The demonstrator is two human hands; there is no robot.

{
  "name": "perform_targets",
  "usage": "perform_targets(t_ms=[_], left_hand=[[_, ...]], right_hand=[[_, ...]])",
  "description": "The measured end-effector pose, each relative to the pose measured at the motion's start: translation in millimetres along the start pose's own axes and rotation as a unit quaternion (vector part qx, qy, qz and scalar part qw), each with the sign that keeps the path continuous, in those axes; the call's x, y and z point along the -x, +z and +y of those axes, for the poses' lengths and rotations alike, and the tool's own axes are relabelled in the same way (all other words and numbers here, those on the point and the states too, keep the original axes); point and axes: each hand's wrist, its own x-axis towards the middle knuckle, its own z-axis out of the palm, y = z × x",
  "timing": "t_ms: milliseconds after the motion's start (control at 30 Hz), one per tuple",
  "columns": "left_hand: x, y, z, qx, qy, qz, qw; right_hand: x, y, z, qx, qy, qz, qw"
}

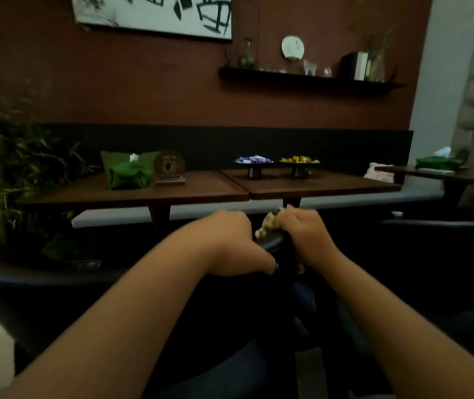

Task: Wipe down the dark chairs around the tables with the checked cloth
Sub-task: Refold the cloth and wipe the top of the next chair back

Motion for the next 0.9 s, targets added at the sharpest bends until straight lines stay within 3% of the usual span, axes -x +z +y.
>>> perform_targets(t_ms=[100, 300, 400, 533, 633, 767, 900], left_hand=[[-1.0, -3.6, -0.4, 0.018, 0.004, -0.018, 1.0], [-3.9, -3.2, -2.2, 0.034, 0.007, -0.03, 0.999], [-5.2, -4.0, -2.9, 0.047, 0.006, -0.038, 0.998], [-6.9, -5.1, -3.8, 0.052, 0.009, -0.033, 0.998], [-5.8, -2.6, -2.7, 0.049, 0.003, -0.034, 0.998], [-5.8, -2.4, -4.8, 0.046, 0.0, -0.041, 0.998], [-8.3, -4.0, -5.9, 0.05, 0.003, -0.042, 0.998]], right_hand=[[-0.9, -5.1, -8.9, 0.02, -0.008, -0.067, 0.998], [-26.8, -10.2, -5.2, 0.025, 0.101, -0.053, 0.993], [-4.1, -3.9, -13.6, 0.022, 0.035, -0.038, 0.998], [-4.7, -1.2, -27.3, 0.056, -0.037, -0.096, 0.993], [-24.7, -8.7, -20.6, 0.078, 0.047, -0.124, 0.988], [-25.1, -15.9, -5.2, 0.026, 0.181, -0.14, 0.973], [-22.2, -12.2, -2.6, -0.013, 0.168, -0.079, 0.983]])
